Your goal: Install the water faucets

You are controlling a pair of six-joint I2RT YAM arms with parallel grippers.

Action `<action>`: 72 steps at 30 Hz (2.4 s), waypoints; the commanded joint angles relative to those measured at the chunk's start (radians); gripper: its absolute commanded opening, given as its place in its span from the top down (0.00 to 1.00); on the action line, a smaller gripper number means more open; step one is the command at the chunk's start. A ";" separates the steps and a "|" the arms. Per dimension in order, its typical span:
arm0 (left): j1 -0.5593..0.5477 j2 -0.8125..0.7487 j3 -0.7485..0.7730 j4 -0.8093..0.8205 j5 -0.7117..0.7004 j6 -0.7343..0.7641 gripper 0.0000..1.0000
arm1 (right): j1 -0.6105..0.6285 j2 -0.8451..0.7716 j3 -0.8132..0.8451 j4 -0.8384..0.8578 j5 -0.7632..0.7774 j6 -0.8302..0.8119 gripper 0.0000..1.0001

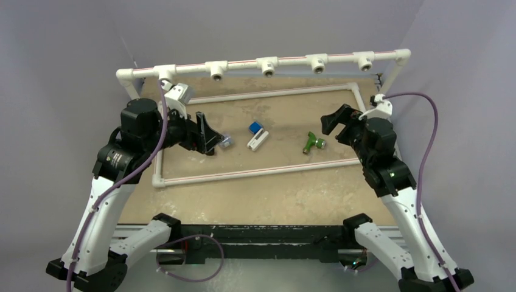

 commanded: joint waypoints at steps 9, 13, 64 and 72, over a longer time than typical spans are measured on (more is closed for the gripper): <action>0.003 -0.009 0.008 0.037 -0.018 -0.022 0.21 | 0.001 0.033 -0.057 -0.056 -0.025 0.028 0.01; 0.003 -0.011 0.000 0.037 -0.019 -0.020 0.21 | 0.001 0.053 -0.084 -0.036 -0.061 0.020 0.01; 0.002 -0.098 -0.050 -0.051 -0.042 0.005 0.20 | 0.003 0.753 -0.202 0.435 0.102 0.310 0.42; 0.002 -0.110 -0.055 -0.059 -0.018 -0.017 0.19 | 0.017 0.836 -0.198 0.450 0.123 0.302 0.53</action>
